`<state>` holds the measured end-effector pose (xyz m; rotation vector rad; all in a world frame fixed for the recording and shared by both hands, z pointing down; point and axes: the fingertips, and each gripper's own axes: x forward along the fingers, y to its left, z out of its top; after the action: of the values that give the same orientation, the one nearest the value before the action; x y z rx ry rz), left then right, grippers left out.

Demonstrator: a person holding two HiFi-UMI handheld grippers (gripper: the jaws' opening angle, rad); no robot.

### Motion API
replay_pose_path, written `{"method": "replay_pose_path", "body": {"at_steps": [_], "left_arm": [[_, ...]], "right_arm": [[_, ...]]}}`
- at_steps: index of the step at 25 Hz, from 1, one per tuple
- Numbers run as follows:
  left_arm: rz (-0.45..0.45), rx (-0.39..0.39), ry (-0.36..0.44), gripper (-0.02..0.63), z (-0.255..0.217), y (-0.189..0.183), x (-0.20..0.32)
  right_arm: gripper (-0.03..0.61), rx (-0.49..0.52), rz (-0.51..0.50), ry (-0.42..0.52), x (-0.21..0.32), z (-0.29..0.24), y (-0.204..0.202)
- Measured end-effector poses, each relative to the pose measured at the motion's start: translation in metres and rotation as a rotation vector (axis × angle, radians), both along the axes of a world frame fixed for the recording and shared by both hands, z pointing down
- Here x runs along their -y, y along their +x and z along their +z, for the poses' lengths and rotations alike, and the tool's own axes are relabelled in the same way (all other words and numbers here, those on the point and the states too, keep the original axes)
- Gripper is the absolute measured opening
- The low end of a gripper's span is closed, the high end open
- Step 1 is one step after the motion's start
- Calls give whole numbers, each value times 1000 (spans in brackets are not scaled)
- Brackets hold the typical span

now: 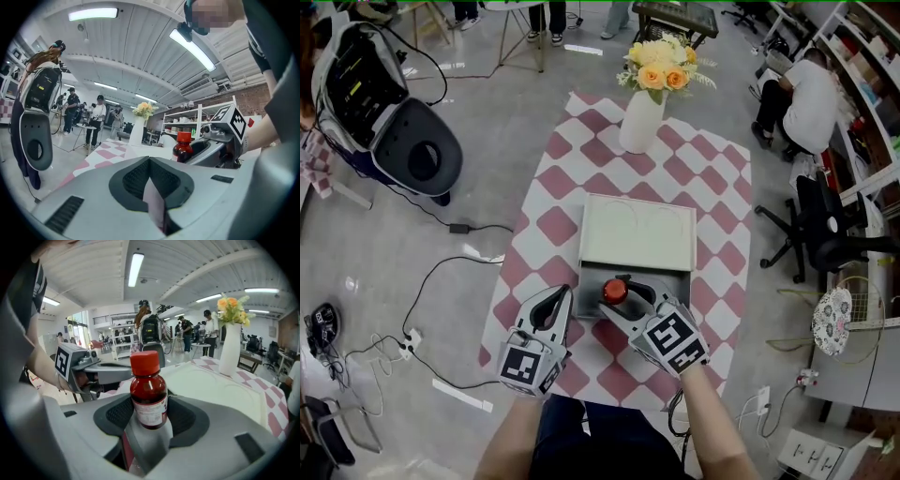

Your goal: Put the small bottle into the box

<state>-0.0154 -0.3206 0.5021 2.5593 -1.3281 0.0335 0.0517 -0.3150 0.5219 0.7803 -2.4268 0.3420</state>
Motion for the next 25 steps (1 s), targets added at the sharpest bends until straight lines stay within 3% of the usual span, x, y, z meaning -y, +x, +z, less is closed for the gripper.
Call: {"method": "replay_pose_path", "body": {"at_steps": [6,14,25], "left_arm": [[-26,-9,-20,11,2,-7,8],[-53,-22,-30,11,4,-19,12],[-62,-38,-36,11,4,-24,13]], "right_arm": [[230,-117,-74,-75,11,27,-16],[230,-160,-153,-108,17,51,-31],[235,-167,-182,-171,13,62,-32]]}}
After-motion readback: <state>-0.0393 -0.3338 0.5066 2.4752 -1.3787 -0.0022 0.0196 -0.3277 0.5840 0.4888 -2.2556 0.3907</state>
